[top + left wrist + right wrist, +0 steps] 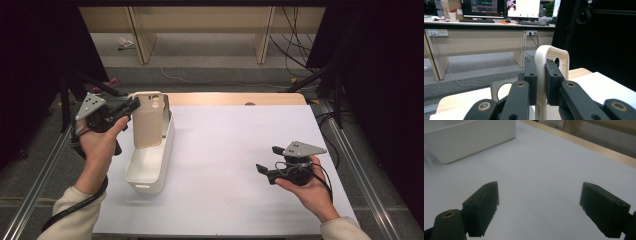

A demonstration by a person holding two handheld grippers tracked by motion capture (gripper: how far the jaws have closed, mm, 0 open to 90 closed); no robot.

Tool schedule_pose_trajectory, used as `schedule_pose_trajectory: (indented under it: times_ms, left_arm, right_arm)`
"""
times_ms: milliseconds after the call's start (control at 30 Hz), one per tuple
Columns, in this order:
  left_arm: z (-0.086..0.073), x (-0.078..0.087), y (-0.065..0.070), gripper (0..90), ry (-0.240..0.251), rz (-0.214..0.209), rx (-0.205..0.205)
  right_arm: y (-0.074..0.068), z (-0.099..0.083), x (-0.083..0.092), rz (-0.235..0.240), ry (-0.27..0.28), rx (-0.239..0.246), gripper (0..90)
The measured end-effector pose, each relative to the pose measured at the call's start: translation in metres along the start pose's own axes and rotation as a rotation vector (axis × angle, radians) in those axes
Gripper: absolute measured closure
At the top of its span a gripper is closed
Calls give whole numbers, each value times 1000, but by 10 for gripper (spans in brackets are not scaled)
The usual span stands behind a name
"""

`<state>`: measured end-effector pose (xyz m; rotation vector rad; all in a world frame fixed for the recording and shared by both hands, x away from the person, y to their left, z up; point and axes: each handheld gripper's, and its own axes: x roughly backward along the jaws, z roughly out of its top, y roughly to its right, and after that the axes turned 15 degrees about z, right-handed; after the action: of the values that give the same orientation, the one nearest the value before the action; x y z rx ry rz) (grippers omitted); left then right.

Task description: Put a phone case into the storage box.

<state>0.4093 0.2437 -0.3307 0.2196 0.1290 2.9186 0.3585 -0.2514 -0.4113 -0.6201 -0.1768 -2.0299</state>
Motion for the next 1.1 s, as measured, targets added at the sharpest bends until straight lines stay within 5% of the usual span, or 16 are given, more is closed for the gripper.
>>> schedule_pose_trajectory:
  times_ms: [1100]
  left_arm:
    - [-11, -27, -16, 816, 2, -23, -19]
  right_arm:
    - [1, -1, 0, 1, 7, -15, 164]
